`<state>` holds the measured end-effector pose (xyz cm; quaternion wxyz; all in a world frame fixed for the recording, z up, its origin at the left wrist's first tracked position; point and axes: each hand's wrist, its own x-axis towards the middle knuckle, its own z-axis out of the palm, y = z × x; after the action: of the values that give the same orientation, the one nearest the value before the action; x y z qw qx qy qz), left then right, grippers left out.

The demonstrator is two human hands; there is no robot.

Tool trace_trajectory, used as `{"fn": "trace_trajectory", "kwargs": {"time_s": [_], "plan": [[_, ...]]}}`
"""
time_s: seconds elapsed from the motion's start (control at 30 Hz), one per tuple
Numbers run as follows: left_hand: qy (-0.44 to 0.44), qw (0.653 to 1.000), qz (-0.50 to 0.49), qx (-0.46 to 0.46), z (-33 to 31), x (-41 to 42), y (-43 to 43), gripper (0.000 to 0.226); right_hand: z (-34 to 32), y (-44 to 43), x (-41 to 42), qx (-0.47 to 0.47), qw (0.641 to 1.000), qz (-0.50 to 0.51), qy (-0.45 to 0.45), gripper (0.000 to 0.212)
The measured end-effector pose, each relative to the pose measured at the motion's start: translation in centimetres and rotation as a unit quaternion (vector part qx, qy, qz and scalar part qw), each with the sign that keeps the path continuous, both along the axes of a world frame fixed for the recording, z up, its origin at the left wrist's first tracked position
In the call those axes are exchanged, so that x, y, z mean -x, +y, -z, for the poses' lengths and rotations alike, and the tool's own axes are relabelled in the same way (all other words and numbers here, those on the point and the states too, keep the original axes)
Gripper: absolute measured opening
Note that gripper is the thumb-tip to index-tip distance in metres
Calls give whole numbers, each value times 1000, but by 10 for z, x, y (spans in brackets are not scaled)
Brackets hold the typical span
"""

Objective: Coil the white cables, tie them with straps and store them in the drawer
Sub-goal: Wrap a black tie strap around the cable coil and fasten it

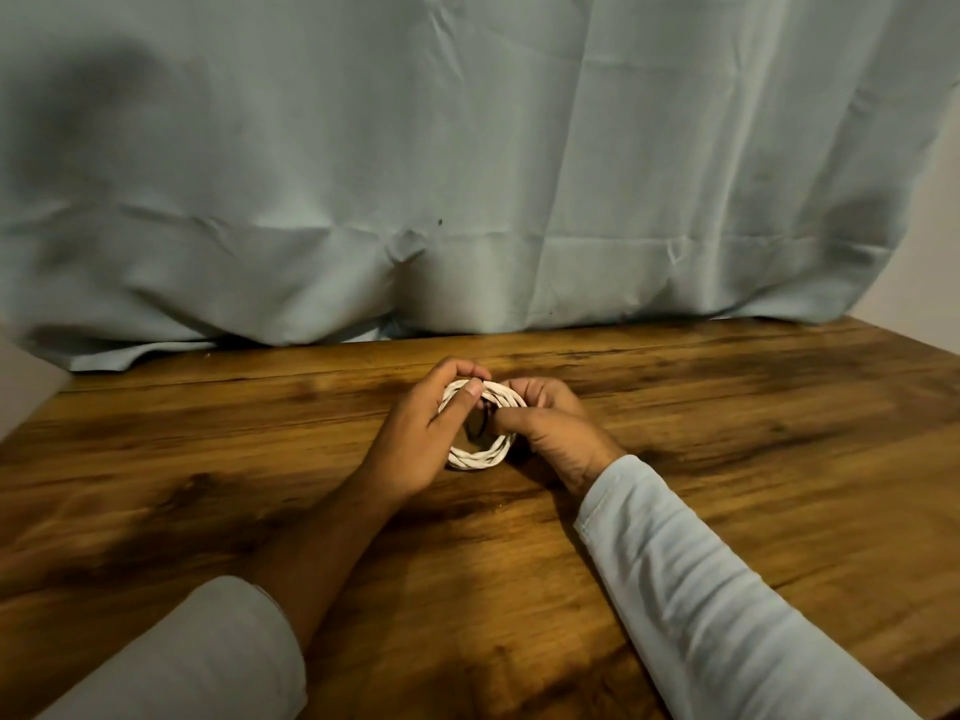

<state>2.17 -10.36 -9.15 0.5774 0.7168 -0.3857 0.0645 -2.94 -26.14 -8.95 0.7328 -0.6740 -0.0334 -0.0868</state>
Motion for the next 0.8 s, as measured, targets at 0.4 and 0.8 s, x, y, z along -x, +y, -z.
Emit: {"fn": "trace_trajectory", "kwargs": {"time_s": [0.4,0.8], "plan": [[14,998,-27,-62,2,1,-1,30,3,-3,-1,80,994,67,-44,4],[46,998,-29,-39,-3,4,-4,36,-10,-1,5,405,848,208,-272,21]]}}
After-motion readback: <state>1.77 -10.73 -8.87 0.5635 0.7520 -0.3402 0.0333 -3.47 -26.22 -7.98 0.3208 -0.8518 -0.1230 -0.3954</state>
